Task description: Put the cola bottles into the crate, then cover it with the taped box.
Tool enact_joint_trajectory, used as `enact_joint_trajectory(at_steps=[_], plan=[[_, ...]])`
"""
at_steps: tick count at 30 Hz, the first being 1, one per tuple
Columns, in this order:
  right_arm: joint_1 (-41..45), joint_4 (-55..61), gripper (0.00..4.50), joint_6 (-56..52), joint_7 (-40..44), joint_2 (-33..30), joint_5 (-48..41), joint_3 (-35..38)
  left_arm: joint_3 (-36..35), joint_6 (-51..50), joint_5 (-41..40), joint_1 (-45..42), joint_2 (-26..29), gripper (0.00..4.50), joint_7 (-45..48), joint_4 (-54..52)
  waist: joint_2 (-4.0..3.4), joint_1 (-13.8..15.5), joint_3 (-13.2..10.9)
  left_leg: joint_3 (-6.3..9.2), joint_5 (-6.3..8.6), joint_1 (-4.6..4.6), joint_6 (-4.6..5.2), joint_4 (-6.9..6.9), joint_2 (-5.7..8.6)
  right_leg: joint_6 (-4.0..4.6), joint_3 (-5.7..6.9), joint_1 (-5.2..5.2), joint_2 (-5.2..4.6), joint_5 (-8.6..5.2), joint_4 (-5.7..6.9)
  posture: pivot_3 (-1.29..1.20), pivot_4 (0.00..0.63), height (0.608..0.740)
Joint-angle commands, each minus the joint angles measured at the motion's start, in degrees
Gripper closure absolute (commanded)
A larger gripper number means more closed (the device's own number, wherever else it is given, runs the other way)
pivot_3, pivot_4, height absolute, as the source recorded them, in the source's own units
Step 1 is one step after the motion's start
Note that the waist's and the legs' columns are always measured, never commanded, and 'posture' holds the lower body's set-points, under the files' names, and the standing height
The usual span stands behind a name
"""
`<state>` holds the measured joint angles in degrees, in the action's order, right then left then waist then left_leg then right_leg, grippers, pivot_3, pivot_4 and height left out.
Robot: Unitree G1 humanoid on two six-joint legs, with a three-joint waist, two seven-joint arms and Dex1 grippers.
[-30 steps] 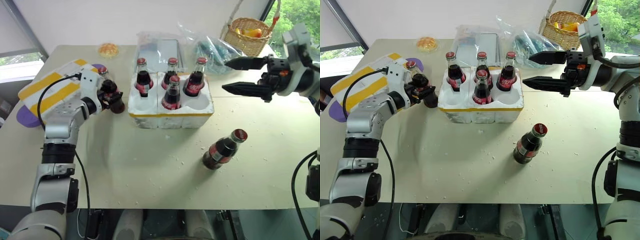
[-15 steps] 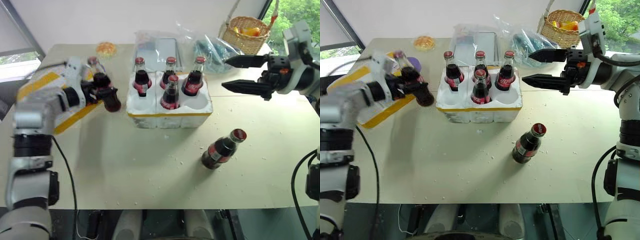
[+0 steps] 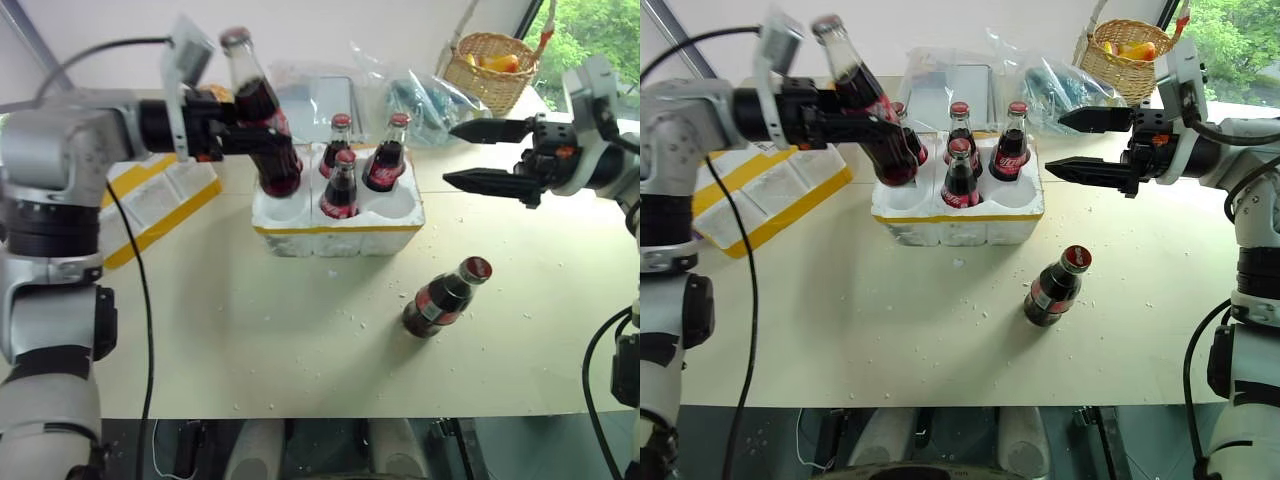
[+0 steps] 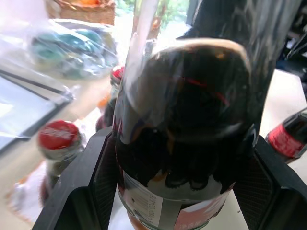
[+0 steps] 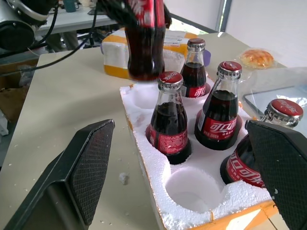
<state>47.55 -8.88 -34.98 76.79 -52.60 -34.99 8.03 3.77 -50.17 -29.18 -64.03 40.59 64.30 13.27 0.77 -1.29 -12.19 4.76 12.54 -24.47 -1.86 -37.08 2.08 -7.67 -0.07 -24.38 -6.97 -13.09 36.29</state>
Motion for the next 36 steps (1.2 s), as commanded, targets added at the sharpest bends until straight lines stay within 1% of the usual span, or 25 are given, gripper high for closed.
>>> enact_joint_trajectory(at_steps=[1, 5, 11, 17, 19, 21, 24, 27, 33, 36], plan=[[-0.87, 2.55, 0.0, 0.47, -0.29, -1.27, -1.23, 3.07, 0.2, 5.26, 2.25, -0.04, -0.23, 1.84, 1.07, -0.03, 0.0, -0.02, 0.0, 0.0, 0.0, 0.0, 0.0, 0.01, 0.0, 0.0, 0.0, -0.03, 0.0, 0.0, 0.02, 0.0, 0.15, 0.737], [-2.27, 3.48, 0.0, -0.02, -0.81, -1.64, -1.66, 4.26, 2.63, 9.58, 5.5, 1.6, -1.11, 1.84, 2.07, 1.36, 0.0, 0.22, 0.0, -0.02, 0.0, -0.02, 0.0, 0.0, 0.0, 0.0, -0.02, -0.04, 0.0, 0.0, 0.02, 0.0, 0.15, 0.737], [-3.58, 4.66, 0.0, -0.48, -1.42, -1.72, -2.13, 5.01, 2.79, 10.58, 6.53, 1.67, -2.25, 1.84, 2.96, 2.71, 0.0, 0.27, -0.01, -0.01, 0.0, -0.04, 0.0, -0.02, 0.0, 0.0, -0.02, -0.04, 0.0, 0.0, 0.02, 0.0, 0.15, 0.737], [-3.91, 5.06, 0.0, -0.4, -1.99, -1.38, -2.26, 4.63, 5.66, 13.77, 10.22, 4.88, -4.45, 1.84, 2.6, 3.97, 0.0, 0.29, 0.0, -0.02, 0.0, -0.03, 0.0, -0.03, 0.0, 0.0, -0.03, -0.03, 0.0, 0.0, 0.02, 0.0, 0.15, 0.737], [-3.88, 5.04, 0.0, -0.33, -2.01, -1.36, -2.23, 4.5, 5.83, 14.24, 10.98, 5.33, -4.68, 0.76, 2.62, 4.38, 0.0, 0.29, 0.0, -0.02, 0.0, -0.02, 0.01, -0.02, 0.0, 0.0, -0.03, -0.03, 0.0, 0.0, 0.02, 0.0, 0.15, 0.737], [-3.71, 4.86, 0.0, -0.33, -1.97, -1.38, -2.2, 4.39, 5.89, 14.61, 11.48, 5.68, -4.57, 0.05, 3.14, 4.21, 0.0, 0.28, 0.0, -0.01, 0.0, -0.03, 0.01, -0.03, 0.0, 0.0, -0.03, -0.03, 0.0, 0.0, 0.02, 0.0, 0.15, 0.737], [-3.41, 4.49, 0.0, -0.24, -1.78, -1.5, -2.04, 4.22, 5.6, 15.39, 12.21, 5.97, -3.97, 0.05, 3.55, 3.55, 0.0, 0.3, 0.0, -0.01, 0.0, -0.02, 0.01, -0.03, 0.0, 0.0, -0.03, -0.03, 0.0, 0.0, 0.03, 0.0, 0.15, 0.737], [-3.1, 4.18, 0.0, 0.02, -1.64, -1.65, -1.68, 4.01, 4.28, 15.3, 11.77, 6.08, -2.74, 0.05, 4.12, 2.43, 0.0, 0.29, 0.0, -0.01, 0.0, -0.02, 0.01, -0.04, 0.0, 0.0, -0.03, -0.02, 0.0, 0.0, 0.03, 0.0, 0.15, 0.737], [-3.56, 3.56, 0.0, 0.57, -1.29, -2.91, -1.13, 4.66, -1.62, 10.24, 5.9, 7.23, 3.23, 0.05, 7.32, -4.5, -0.02, 0.11, -0.01, -0.01, 0.0, -0.01, 0.01, -0.02, -0.01, 0.0, -0.03, -0.03, 0.0, 0.0, 0.04, 0.0, 0.15, 0.737], [-4.7, 2.95, 0.0, 0.5, -1.44, -4.65, -1.21, 6.16, -6.97, 3.55, -0.82, 8.27, 9.67, 0.05, 11.3, -10.14, -0.01, 0.07, -0.01, -0.01, 0.0, -0.02, 0.01, -0.02, -0.01, 0.0, -0.03, -0.03, 0.0, 0.0, 0.03, 0.0, 0.15, 0.737]])
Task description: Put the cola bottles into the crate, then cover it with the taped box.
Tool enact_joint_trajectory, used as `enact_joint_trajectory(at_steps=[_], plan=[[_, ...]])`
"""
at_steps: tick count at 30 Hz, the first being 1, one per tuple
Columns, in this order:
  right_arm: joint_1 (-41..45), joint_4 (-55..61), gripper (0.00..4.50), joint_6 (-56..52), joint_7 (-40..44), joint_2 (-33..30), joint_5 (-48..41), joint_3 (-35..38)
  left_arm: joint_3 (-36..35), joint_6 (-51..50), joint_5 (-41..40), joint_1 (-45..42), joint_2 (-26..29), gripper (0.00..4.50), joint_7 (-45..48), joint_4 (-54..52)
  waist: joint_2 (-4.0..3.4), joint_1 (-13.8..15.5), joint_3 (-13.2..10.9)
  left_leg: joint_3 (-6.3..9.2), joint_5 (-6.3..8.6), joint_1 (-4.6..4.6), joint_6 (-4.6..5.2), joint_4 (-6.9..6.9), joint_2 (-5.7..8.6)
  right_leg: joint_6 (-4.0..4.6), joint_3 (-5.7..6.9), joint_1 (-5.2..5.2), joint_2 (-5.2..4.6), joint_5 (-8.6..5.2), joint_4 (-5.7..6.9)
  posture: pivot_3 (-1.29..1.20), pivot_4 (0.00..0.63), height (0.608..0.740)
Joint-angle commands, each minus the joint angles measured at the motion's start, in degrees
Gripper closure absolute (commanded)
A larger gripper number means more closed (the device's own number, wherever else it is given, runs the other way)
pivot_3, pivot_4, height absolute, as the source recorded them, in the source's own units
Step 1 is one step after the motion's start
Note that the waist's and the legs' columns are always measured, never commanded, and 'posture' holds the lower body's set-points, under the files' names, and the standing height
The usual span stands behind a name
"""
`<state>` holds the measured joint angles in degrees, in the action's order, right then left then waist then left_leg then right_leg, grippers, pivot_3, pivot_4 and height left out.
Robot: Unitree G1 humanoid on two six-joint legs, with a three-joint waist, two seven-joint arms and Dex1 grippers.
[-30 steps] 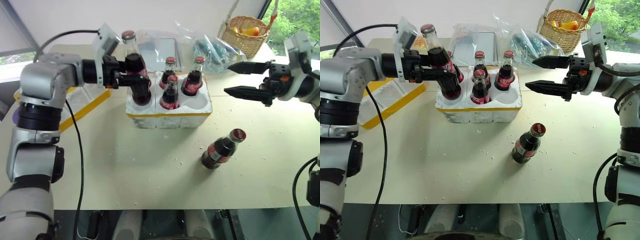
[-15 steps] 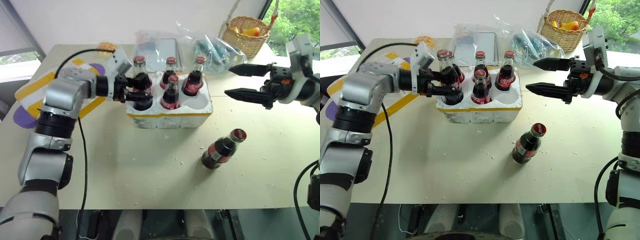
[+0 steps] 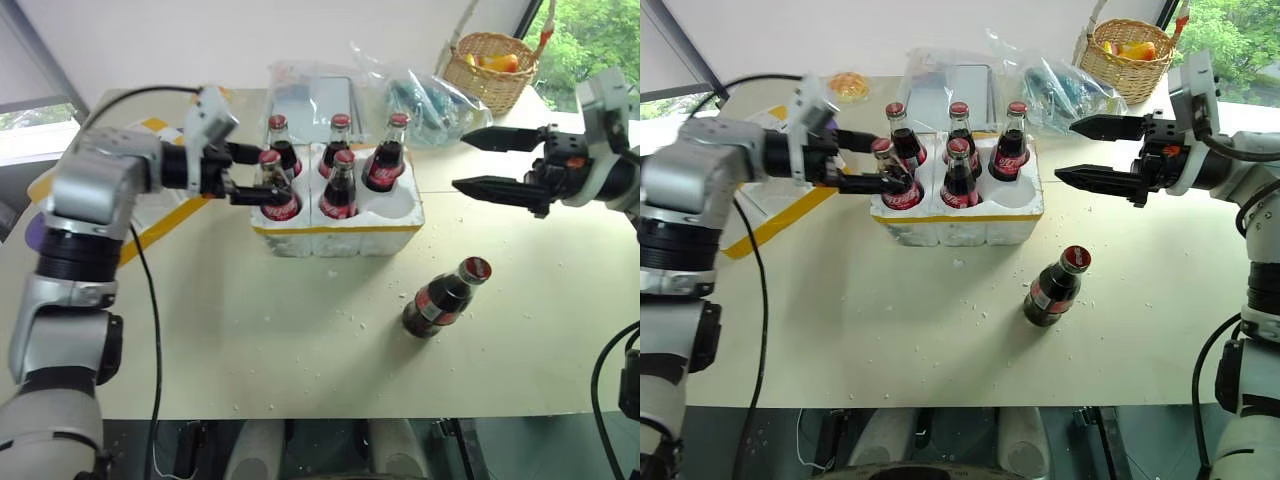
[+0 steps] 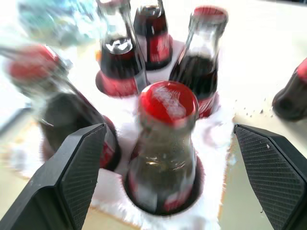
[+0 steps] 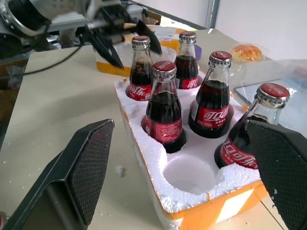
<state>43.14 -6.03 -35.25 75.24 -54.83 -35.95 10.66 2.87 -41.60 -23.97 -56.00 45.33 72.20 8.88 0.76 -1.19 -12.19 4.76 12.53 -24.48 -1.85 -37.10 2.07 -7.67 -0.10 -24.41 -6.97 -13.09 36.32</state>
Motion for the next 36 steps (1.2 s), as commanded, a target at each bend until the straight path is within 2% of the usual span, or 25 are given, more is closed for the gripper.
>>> enact_joint_trajectory(at_steps=[1, 5, 8, 15, 19, 25, 29, 36], plan=[[-0.93, 0.22, 0.0, 0.73, 0.05, -3.0, -0.36, 4.05, -7.52, -7.32, -8.54, 0.87, 7.12, 0.05, 5.07, -7.57, 0.0, -0.02, 0.0, 0.0, 0.0, 0.0, 0.0, 0.01, 0.0, 0.0, 0.0, 0.0, 0.0, 0.0, -0.01, 0.0, 0.15, 0.737], [-4.48, 1.01, 0.0, 0.94, -0.52, -5.04, -0.58, 6.79, -11.61, -16.58, -19.12, 3.99, 14.31, 0.05, 11.08, -14.7, -0.01, 0.05, 0.0, -0.01, 0.0, 0.02, 0.0, 0.04, -0.02, 0.01, 0.0, 0.0, 0.0, -0.01, -0.02, 0.0, 0.15, 0.737], [-8.07, 2.1, 0.0, 0.63, -1.81, -5.94, -1.02, 10.22, -11.86, -17.96, -22.86, 7.57, 16.51, 0.05, 13.32, -19.24, -0.02, 0.3, 0.01, -0.01, 0.0, 0.06, 0.0, 0.0, -0.01, 0.0, 0.0, 0.11, 0.0, -0.01, -0.04, 0.0, 0.15, 0.737], [-28.62, 13.6, 0.0, -1.97, -4.59, -5.8, -1.85, 23.17, -4.89, -10.86, -19.46, 7.75, 13.84, 0.05, 14.94, -17.68, -0.01, 0.56, 0.01, -0.03, 0.0, 0.09, 0.01, -0.04, -0.01, 0.01, 0.0, 0.18, 0.0, -0.02, -0.06, 0.0, 0.15, 0.737], [-44.22, 21.88, 0.0, -3.6, -5.0, -2.66, -2.06, 31.72, -1.6, -7.18, -17.18, 6.35, 11.8, 0.05, 16.36, -14.86, 0.01, 0.51, 0.03, -0.02, 0.0, 0.09, 0.02, -0.03, -0.02, 0.02, 0.0, 0.21, 0.02, -0.02, -0.07, 0.0, 0.15, 0.737], [-59.26, 32.55, 0.0, -2.42, -5.49, 4.73, -3.91, 38.02, 1.41, -2.55, -13.84, 5.57, 9.65, 0.05, 18.11, -11.61, 0.0, 0.44, 0.05, -0.1, 0.0, 0.27, 0.02, -0.02, -0.06, 0.03, -0.11, 0.32, 0.04, -0.03, -0.08, 0.0, 0.15, 0.737], [-63.84, 37.95, 0.0, -3.69, -5.86, 6.68, -7.92, 37.0, 1.93, -1.03, -12.7, 4.99, 8.36, 0.05, 18.58, -10.31, 0.0, 0.39, 0.05, -0.12, 0.01, 0.27, 0.03, -0.06, -0.09, 0.05, -0.17, 0.38, 0.09, -0.03, -0.16, 0.0, 0.15, 0.737], [-62.13, 41.65, 0.0, -1.27, -11.87, 9.64, -7.49, 25.71, 1.96, 0.06, -11.17, 4.16, 6.33, 0.05, 16.93, -9.34, 0.09, 0.48, 0.09, -0.1, 0.02, 0.41, 0.03, -0.06, -0.12, 0.24, -0.17, 0.52, 0.11, -0.12, -0.19, 0.0, 0.15, 0.737]])
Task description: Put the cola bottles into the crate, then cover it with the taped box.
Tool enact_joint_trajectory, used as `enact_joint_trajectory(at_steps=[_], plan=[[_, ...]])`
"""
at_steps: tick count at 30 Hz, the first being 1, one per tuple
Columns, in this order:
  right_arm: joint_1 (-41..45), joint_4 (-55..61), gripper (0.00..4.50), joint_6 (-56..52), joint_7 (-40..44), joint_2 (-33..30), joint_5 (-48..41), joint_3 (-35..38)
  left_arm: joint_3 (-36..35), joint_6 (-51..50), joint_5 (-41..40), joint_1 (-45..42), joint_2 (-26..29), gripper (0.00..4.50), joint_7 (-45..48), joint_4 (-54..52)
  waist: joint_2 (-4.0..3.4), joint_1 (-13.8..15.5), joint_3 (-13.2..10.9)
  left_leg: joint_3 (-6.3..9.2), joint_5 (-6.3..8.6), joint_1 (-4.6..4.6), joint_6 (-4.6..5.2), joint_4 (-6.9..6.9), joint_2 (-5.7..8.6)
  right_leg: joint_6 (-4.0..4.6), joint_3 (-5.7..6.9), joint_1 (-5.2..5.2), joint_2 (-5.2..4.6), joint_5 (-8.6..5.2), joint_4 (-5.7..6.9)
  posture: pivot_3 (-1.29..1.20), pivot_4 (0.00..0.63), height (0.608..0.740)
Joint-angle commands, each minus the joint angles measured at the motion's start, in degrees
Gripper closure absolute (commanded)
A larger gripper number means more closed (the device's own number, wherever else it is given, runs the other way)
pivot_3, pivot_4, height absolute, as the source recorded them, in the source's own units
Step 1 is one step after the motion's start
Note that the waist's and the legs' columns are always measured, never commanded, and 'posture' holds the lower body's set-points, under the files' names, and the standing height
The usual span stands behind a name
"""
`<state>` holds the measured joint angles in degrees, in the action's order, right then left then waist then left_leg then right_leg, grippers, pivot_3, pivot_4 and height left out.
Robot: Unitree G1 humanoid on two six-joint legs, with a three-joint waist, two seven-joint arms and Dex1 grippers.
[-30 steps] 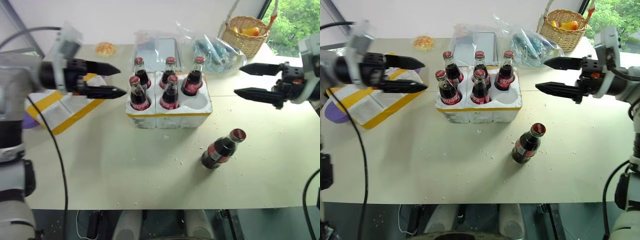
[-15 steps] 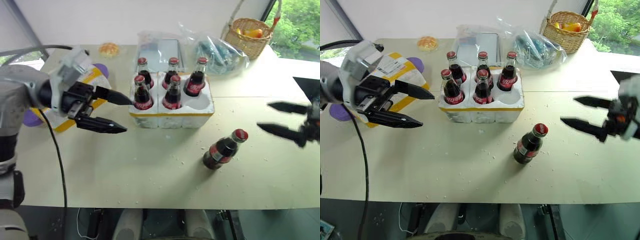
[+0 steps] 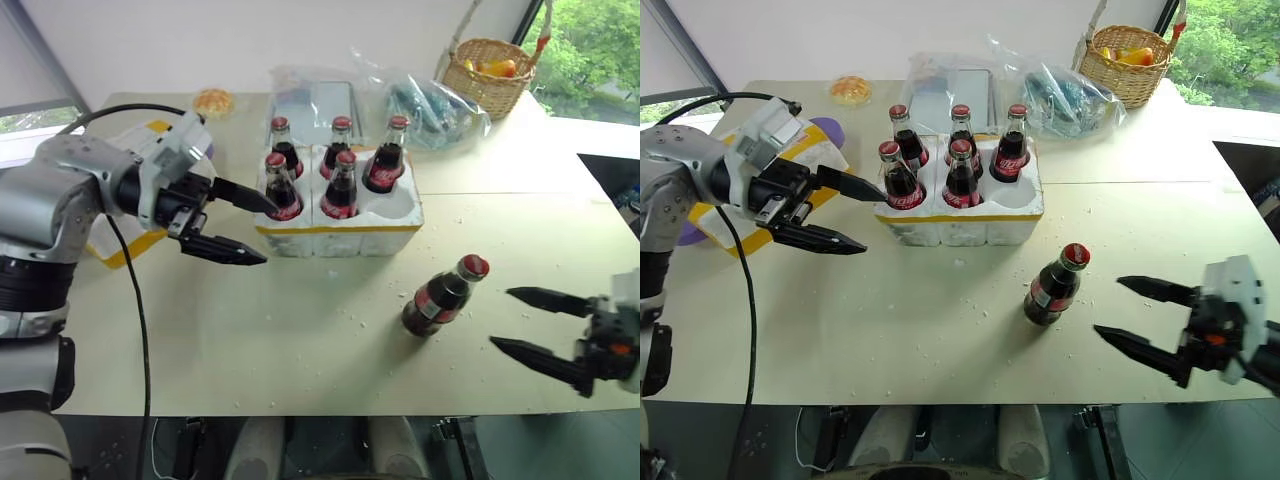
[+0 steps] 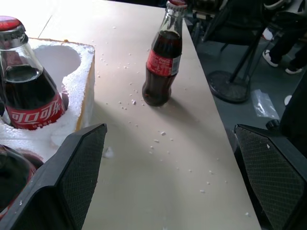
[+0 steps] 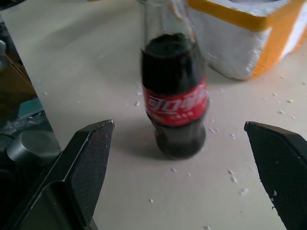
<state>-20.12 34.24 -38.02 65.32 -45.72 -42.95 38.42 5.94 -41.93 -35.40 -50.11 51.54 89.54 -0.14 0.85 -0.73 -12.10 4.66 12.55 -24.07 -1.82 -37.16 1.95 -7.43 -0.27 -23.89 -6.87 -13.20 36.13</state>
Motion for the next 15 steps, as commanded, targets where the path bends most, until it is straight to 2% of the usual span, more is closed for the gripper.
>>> enact_joint_trajectory(at_steps=[1, 15], plan=[[1.63, 1.26, 0.0, 1.53, -2.38, 0.64, -0.87, -2.99, -1.22, 0.29, 0.16, -1.78, 0.11, 0.05, -0.49, -0.41, -0.01, 0.04, 0.0, 0.0, 0.0, -0.01, 0.0, 0.0, 0.01, 0.0, -0.01, 0.0, -0.01, 0.0, -0.01, 0.0, 0.15, 0.737], [11.24, -6.31, 0.0, 4.83, -5.96, 2.71, 0.7, -17.15, -2.44, -2.29, -1.17, -1.16, 1.05, 0.05, -2.61, -3.23, 0.0, -0.11, 0.0, 0.01, 0.0, 0.02, 0.0, 0.01, 0.01, -0.06, 0.0, 0.01, 0.0, 0.04, -0.01, 0.0, 0.15, 0.737]])
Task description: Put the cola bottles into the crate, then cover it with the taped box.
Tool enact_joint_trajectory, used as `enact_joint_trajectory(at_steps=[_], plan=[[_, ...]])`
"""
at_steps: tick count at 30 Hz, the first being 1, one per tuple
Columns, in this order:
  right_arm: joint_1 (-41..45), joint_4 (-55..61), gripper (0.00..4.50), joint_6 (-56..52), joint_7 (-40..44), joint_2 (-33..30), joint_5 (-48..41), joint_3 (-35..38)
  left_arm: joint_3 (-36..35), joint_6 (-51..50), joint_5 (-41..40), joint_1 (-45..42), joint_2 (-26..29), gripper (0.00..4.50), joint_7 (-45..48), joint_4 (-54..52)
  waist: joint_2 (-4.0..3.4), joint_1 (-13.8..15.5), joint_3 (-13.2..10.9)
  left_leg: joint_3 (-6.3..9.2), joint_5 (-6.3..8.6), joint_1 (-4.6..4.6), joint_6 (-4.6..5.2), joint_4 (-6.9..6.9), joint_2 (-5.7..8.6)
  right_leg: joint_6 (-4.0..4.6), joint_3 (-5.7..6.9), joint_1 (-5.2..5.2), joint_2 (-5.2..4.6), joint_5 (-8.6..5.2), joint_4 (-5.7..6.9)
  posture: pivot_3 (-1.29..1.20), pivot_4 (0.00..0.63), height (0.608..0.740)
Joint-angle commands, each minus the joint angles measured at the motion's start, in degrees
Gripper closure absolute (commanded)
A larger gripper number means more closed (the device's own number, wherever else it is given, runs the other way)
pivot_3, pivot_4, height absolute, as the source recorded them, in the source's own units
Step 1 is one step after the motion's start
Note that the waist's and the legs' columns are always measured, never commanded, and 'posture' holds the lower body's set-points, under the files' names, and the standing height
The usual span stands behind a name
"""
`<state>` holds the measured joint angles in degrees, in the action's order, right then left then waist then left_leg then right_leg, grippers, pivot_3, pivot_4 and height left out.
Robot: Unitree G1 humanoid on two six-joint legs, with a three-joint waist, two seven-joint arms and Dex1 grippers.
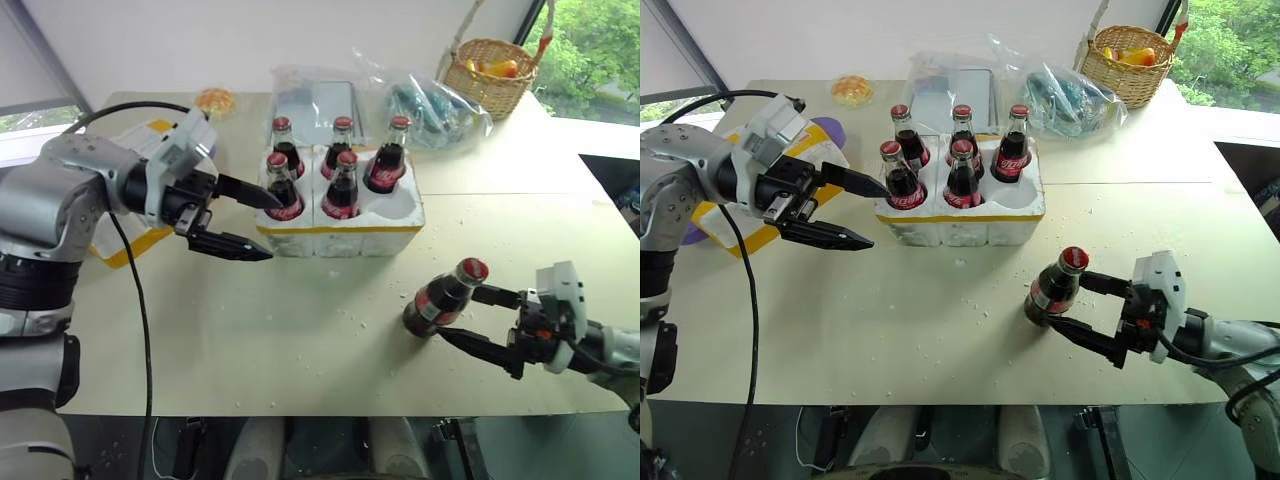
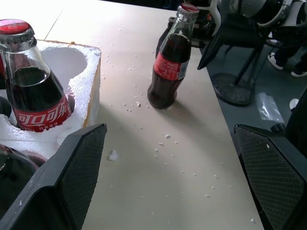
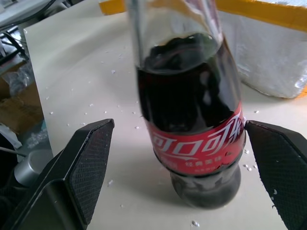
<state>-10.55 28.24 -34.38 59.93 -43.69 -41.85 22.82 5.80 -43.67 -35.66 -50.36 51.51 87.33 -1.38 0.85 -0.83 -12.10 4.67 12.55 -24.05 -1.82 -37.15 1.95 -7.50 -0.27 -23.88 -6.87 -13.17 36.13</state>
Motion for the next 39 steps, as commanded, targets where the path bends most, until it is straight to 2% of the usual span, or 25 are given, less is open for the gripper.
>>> enact_joint_trajectory(at_steps=[1, 10, 13, 15, 21, 25, 29, 34, 39], plan=[[2.52, -0.87, 0.0, 1.36, -1.06, 1.06, -0.07, -2.52, -2.36, -0.65, -0.93, -0.76, 1.18, 0.05, -0.62, -2.19, 0.0, 0.01, 0.0, 0.0, 0.0, 0.0, 0.0, 0.0, 0.0, 0.0, 0.0, 0.0, 0.0, 0.0, 0.0, 0.0, 0.15, 0.737], [7.84, -6.41, 0.0, 3.29, -4.14, 3.03, 3.08, -7.54, -3.17, -1.77, -1.19, -0.46, 1.62, 0.05, -2.09, -3.6, 0.0, 0.07, 0.0, 0.01, 0.0, 0.0, 0.0, 0.01, 0.01, -0.07, 0.01, 0.0, 0.0, 0.03, 0.01, 0.0, 0.15, 0.737], [8.38, -6.99, 0.86, 3.5, -4.36, 3.26, 2.65, -7.59, -3.24, -1.76, -1.05, -0.43, 1.69, 0.0, -2.28, -3.64, 0.0, 0.07, 0.0, 0.01, 0.0, 0.01, 0.0, 0.02, 0.0, -0.09, 0.01, 0.0, 0.01, 0.05, 0.01, 0.0, 0.15, 0.737], [8.32, -6.24, 1.67, 2.98, -4.37, 3.27, 1.39, -7.02, -3.24, -1.71, -1.07, -0.4, 1.73, 0.0, -2.4, -3.66, 0.0, 0.07, 0.0, 0.01, 0.0, 0.01, 0.0, 0.02, 0.01, -0.1, 0.01, 0.0, 0.01, 0.05, 0.01, 0.0, 0.15, 0.737], [9.83, -4.83, 1.65, 0.6, -4.38, 1.67, -3.23, -3.42, -3.29, -1.5, -0.96, -0.22, 1.69, 0.0, -2.73, -3.71, -0.02, 0.04, -0.01, 0.01, 0.0, 0.0, 0.0, 0.04, 0.01, -0.11, 0.01, -0.02, 0.01, 0.06, 0.01, 0.0, 0.15, 0.737], [19.67, -8.45, 1.65, -2.04, -4.83, -1.34, -7.32, -0.44, -3.38, -1.17, -0.84, 0.23, 1.35, 0.0, -3.35, -3.9, -0.11, -0.38, -0.07, -0.02, 0.0, 0.0, 0.0, 0.02, 0.0, -0.08, -0.02, -0.04, 0.01, 0.06, 0.01, 0.0, 0.15, 0.737], [32.67, -14.48, 1.65, -4.26, -5.28, -2.78, -8.98, -1.59, -3.72, -0.67, -0.73, 1.2, 1.02, 0.0, -4.21, -4.51, -0.14, -0.26, -0.09, -0.01, 0.0, 0.0, 0.0, 0.05, -0.03, -0.07, -0.01, -0.09, 0.05, 0.09, 0.02, 0.0, 0.15, 0.737], [46.22, -22.82, 1.65, -2.32, -4.89, 0.26, -4.65, -7.98, -5.08, -1.19, -1.45, 2.63, 0.89, 0.0, -5.81, -6.35, -0.13, -0.27, -0.1, -0.01, 0.01, -0.12, 0.02, 0.12, -0.03, -0.08, -0.01, -0.22, 0.07, 0.1, 0.03, 0.0, 0.15, 0.737], [55.17, -34.76, 1.65, 2.64, -4.82, 5.68, 4.25, -15.4, -6.94, -2.06, -2.39, 4.59, 1.77, 0.0, -7.86, -8.71, -0.13, -0.42, -0.1, -0.04, 0.01, -0.26, 0.02, 0.1, -0.02, -0.08, -0.02, -0.4, 0.07, 0.11, 0.05, 0.0, 0.15, 0.737]])
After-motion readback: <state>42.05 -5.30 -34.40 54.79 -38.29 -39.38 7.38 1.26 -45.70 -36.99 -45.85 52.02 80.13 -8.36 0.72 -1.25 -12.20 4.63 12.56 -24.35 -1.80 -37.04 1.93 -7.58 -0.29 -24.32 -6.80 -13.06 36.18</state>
